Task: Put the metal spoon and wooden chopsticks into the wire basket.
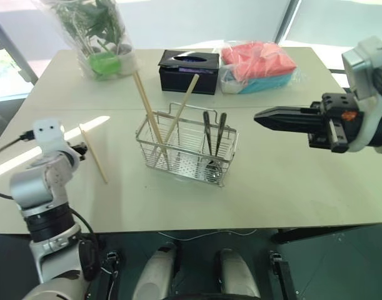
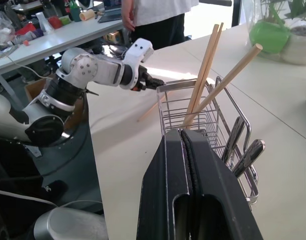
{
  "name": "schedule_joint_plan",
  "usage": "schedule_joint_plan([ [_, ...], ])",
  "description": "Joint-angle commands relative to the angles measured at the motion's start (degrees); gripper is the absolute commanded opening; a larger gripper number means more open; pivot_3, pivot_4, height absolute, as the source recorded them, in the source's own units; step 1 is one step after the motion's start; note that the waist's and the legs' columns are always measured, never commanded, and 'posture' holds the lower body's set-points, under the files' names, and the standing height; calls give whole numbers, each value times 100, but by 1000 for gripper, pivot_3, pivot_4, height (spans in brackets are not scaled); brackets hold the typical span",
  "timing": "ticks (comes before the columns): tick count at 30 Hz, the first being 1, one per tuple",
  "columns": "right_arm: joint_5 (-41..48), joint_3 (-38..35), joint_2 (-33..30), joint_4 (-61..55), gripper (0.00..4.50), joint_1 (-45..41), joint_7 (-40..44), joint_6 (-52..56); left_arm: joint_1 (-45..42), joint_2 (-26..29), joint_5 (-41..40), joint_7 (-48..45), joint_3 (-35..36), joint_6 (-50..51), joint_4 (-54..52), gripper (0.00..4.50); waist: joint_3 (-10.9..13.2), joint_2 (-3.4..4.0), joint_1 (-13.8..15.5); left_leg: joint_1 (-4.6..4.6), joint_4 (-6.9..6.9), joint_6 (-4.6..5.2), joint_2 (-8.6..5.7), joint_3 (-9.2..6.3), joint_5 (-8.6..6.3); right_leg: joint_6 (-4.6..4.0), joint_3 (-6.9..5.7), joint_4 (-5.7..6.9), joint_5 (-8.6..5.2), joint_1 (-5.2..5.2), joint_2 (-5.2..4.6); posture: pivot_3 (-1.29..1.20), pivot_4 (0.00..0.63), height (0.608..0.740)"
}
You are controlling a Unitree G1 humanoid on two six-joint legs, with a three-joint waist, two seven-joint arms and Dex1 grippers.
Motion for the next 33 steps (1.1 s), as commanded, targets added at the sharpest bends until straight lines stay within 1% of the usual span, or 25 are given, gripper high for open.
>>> schedule_joint_plan([
  [1, 18, -172, 6, -37, 0, -65, 33, -124, 6, -138, -27, -88, -271, -413, -69, 3131, 0, -1, 0, 0, 0, 0, 0, 0, 0, 0, 0, 0, 0, 1, 0, 0, 150, 740],
  [3, -2, -165, 7, -32, 0, -54, 42, -138, 17, -214, -21, -85, -347, -475, -67, 3131, 1, -1, -1, 0, 1, 0, 0, 0, 0, 0, 0, 0, 0, 1, 0, 0, 150, 740],
  [5, -19, -179, 0, -34, 0, -26, 44, -149, 11, -296, -46, -36, -277, -438, -103, 3131, 1, -1, -1, 0, 1, 0, 0, 0, 0, 1, 0, 0, 0, 1, 0, 0, 150, 740],
  [9, -37, -254, -26, -59, 0, 67, 50, -158, 49, -433, 56, 250, 21, 124, -177, 3131, -1, 1, -9, 1, 0, 0, 1, 0, 0, 1, 0, 0, 0, 1, 1, 0, 150, 740],
  [13, -37, -314, -28, -75, 0, 135, 33, -171, 262, -576, 187, 445, 35, 402, -519, 3131, -1, 2, -4, 3, 0, 0, 1, 2, 0, 3, 0, 0, 2, 2, 2, 0, 150, 740],
  [15, -53, -311, -19, -66, 0, 138, 32, -179, 377, -661, 292, 561, -17, 418, -700, 3131, -2, 2, -2, 3, 2, 0, 1, 1, 0, 3, -1, 0, 2, 4, 2, 0, 150, 740],
  [17, -66, -286, 1, -52, 0, 117, 22, -188, 500, -603, 382, 555, -287, 130, -851, 3131, -2, 1, -1, 4, 3, 0, -1, 2, 0, 3, -1, 1, 1, 6, 2, 0, 150, 740],
  [19, -105, -238, 25, -41, 0, 95, 33, -209, 444, -644, 391, 565, -398, 73, -936, 3131, -2, 1, -1, 4, 3, 0, -1, 2, 0, 3, -1, 1, 1, 6, 1, 0, 150, 740],
  [24, -155, -182, 80, 1, 0, 29, 48, -239, 359, -998, 516, 843, -113, 449, -1102, 3131, -2, 1, 8, 2, 5, 1, -3, 2, 0, 2, -2, 0, 1, 7, 2, 0, 150, 740],
  [30, -209, -140, 126, 12, 0, 19, 41, -278, 373, -1203, 657, 1023, 222, 551, -1118, 3131, -2, 1, -10, 3, 4, 0, -1, 2, 0, 3, -2, 0, 1, 7, 3, 0, 150, 740],
  [33, -240, -139, 133, 42, 0, 1, 56, -285, 364, -1248, 698, 1067, 342, 576, -1131, 2305, -2, 0, -13, 4, 4, 0, -1, 2, 0, 3, -3, 0, 1, 7, 7, 0, 150, 740],
])
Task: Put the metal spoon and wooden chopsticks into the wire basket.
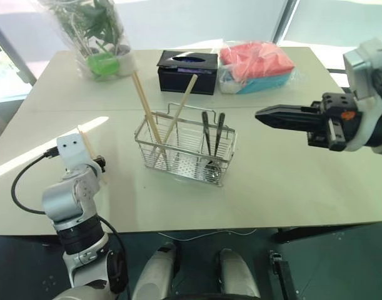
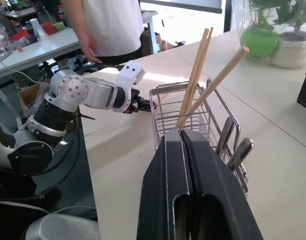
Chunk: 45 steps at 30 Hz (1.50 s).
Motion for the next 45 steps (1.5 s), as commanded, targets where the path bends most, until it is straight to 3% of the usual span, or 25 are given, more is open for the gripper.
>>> schedule_joint_plan([
  [1, -34, -99, 15, 22, 0, -142, 37, -124, 51, 30, 179, 142, 234, 88, -71, 1752, 0, 0, -5, 0, 0, 0, 0, 0, 0, 0, 0, 0, 0, 0, 1, 0, 150, 740],
  [4, -43, -107, 30, 17, 0, -156, 28, -112, 42, 66, 178, 118, 238, 60, -35, 186, 0, 0, 1, 1, 0, 0, 0, 1, 0, 1, 0, 0, 0, 0, 2, 0, 150, 740],
  [5, -39, -124, 32, 10, 0, -150, 22, -105, 39, 72, 183, 116, 238, 55, -31, 31, 0, 0, 4, 1, 0, 0, 0, 1, 0, 1, 0, 0, 0, 0, 2, 0, 150, 740],
  [12, -52, -145, 56, -7, 0, -120, -42, -99, -23, 211, 198, 9, 110, -68, 3, 31, 0, 0, 1, 1, 0, 0, 0, 1, 0, 0, 0, 0, 0, 1, 2, 0, 150, 740],
  [21, -232, -153, 266, 18, 0, 24, -178, -221, -945, 782, -459, -1277, -799, -1997, -66, 31, 3, -5, 160, -3, 5, 0, -3, 7, 0, -8, -2, -2, -3, 3, -2, 0, 150, 740],
  [27, -151, -309, 341, -215, 0, 226, -268, -253, -1583, 1182, -844, -2029, -966, -2922, 440, 31, 3, -5, 145, -4, 3, 1, 0, 7, 0, 2, -3, -5, 2, 0, 1, 0, 150, 740],
  [30, 13, -424, 344, -384, 0, 357, -378, -235, -1807, 1515, -1247, -2862, -917, -3780, 857, 31, 3, -4, 127, -3, 1, 1, 4, 8, 1, 1, 1, -1, 2, -4, 7, 0, 150, 740],
  [34, 168, -476, 363, -564, 0, 476, -547, -241, -2000, 1471, -1972, -3786, -857, -4587, 1286, 31, 2, -3, 150, -1, 3, 2, 4, 8, 1, -1, 0, -2, 1, 2, 6, 0, 150, 740],
  [45, 243, -342, 522, -751, 0, 677, -865, -438, -1738, 1315, -3937, -4380, -624, -4459, 980, 31, 2, -4, 103, 0, 7, 17, 4, 5, 10, 0, 0, -4, 1, 4, 2, 0, 150, 740],
])
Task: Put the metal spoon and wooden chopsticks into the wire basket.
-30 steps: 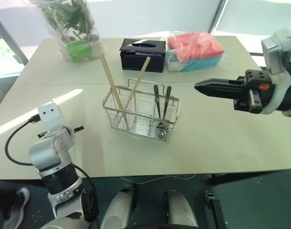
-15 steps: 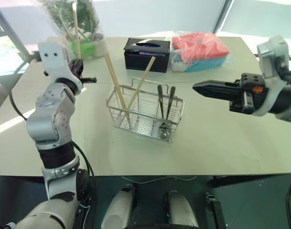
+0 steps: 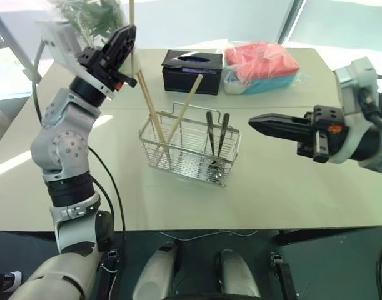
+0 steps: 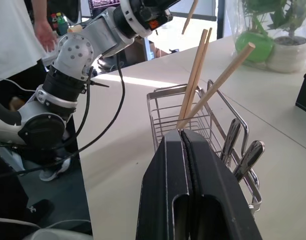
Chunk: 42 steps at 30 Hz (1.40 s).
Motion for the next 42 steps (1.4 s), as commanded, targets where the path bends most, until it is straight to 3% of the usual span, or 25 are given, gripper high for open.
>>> schedule_joint_plan([
  [1, -6, -70, 72, -134, 0, 35, -40, -197, 133, 148, -538, -59, 172, 85, -328, 31, 0, 0, -8, 0, 0, 1, 0, 0, 0, 0, 0, 0, 0, 1, 0, 0, 150, 740],
  [7, -118, 117, 265, -152, 0, 66, -55, -325, 517, 317, -912, -105, -3, 186, -521, 31, 0, 0, -18, 1, 1, 2, -1, -1, 1, -1, 0, 1, -1, 2, 1, 0, 150, 740],
  [21, -471, 460, 466, 145, 0, -300, 124, -513, 1331, -192, -579, -231, -443, -649, -374, 31, 0, 1, 28, 2, 1, 1, -1, -1, 0, -17, 1, 0, -9, 3, -1, 0, 150, 740],
  [31, -663, 559, 384, 454, 0, -650, 390, -403, 1157, -437, -479, -921, -778, -1292, 321, 31, 0, 1, 33, 1, 1, 1, -2, -1, 0, -18, 0, -1, -9, 3, -1, 0, 150, 740],
  [42, -681, 400, 321, 443, 0, -644, 425, -354, 1221, -267, -177, -1373, -1109, -1441, 463, 31, 0, 1, 29, 1, 0, 1, -2, -1, 0, -18, 0, -1, -9, 2, -1, 0, 150, 740],
])
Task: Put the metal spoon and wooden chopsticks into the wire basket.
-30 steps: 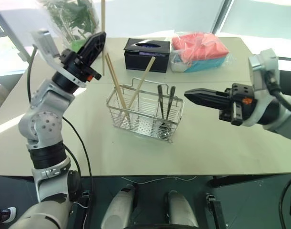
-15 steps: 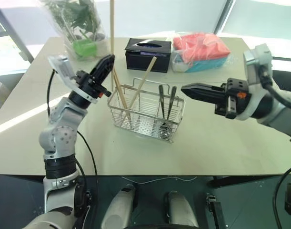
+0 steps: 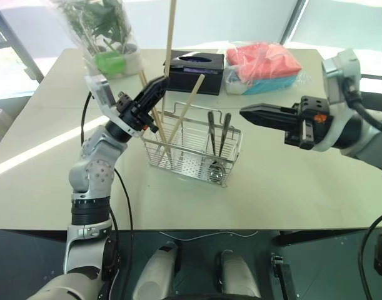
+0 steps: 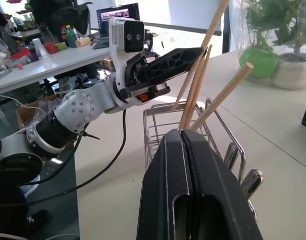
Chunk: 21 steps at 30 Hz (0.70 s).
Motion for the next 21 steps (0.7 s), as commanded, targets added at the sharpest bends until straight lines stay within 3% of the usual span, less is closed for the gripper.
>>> schedule_joint_plan([
  [1, 48, -222, -85, -71, 0, -97, -2, -31, 107, 81, 119, -82, -77, -127, -152, 31, 0, 0, 0, 0, 0, 0, 0, 0, 0, 0, 0, 0, 0, 0, 0, 0, 150, 740],
  [15, -45, -165, -36, 37, 0, -166, 53, -63, 431, 239, 40, 31, -41, 32, -510, 31, -1, 1, 4, 0, -1, -1, 0, -2, -1, -1, 0, 0, 0, 0, -5, 0, 150, 740],
  [16, -68, -149, -28, 60, 0, -183, 64, -72, 432, 248, 48, 42, -37, 27, -520, 796, 0, 1, 2, 0, -1, -1, 0, -2, -1, -1, 0, 0, 0, 0, -5, 0, 150, 740],
  [17, -89, -137, -21, 79, 0, -197, 76, -80, 433, 249, 52, 57, -31, 23, -526, 966, 0, 1, 1, 0, -1, -1, 0, -2, -1, -1, 0, -1, 0, 0, -5, 0, 150, 740],
  [21, -143, -116, 11, 102, 0, -228, 113, -83, 454, 275, 23, 55, -6, 61, -559, 2980, 0, 1, 1, 0, -1, -1, 0, -2, -1, -1, 0, -1, 0, -1, -4, 0, 150, 740],
])
